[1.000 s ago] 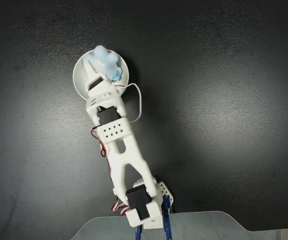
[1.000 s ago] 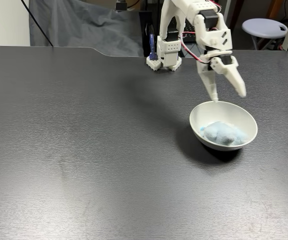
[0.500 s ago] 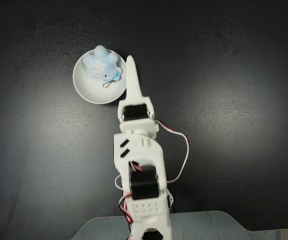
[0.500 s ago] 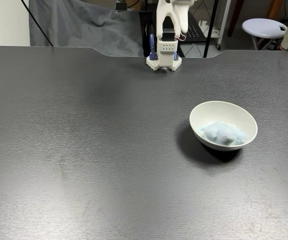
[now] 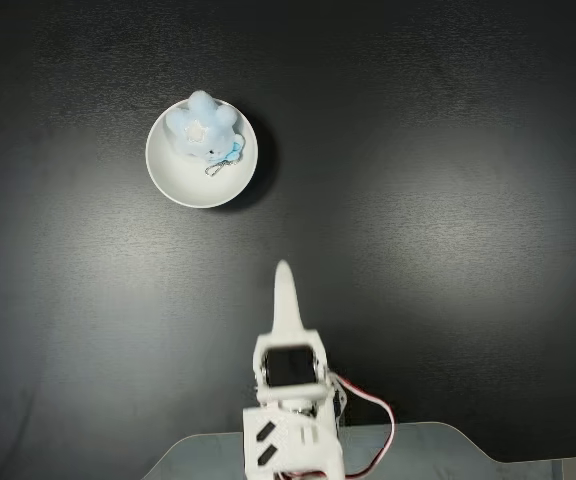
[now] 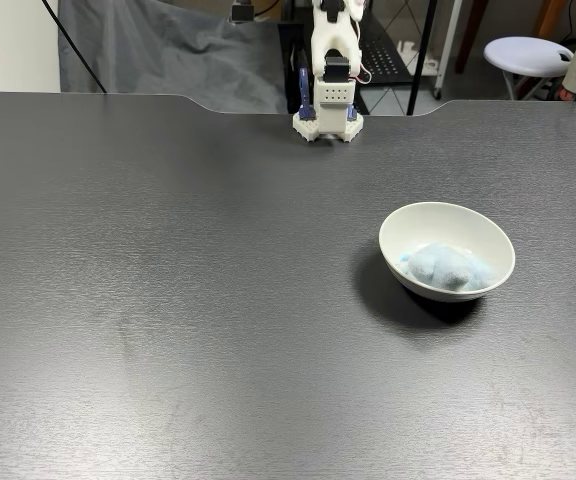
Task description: Grasp a skyblue doll and put it in the white bowl.
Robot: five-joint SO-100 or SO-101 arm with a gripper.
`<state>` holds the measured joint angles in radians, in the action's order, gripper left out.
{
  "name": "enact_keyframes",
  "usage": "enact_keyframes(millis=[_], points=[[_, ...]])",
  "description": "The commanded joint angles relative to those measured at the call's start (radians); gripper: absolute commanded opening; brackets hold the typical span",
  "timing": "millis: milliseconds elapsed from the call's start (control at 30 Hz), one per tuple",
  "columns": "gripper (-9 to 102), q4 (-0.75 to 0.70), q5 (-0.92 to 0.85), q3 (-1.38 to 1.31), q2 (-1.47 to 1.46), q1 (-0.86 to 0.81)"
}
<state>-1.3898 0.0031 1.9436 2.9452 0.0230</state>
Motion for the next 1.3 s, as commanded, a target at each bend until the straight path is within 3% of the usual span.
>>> enact_keyframes(millis=[0,267,767,1000,1267], points=[[2,0.052,0.017,0.091,0.066,0.0],[2,0.121,0.017,0.39,0.08,-0.014],[2,0.123,0.003,0.546,0.091,-0.06],[2,0.123,0.008,0.815,0.311,-0.06],[2,0.109,0.018,0.841,0.394,-0.06]])
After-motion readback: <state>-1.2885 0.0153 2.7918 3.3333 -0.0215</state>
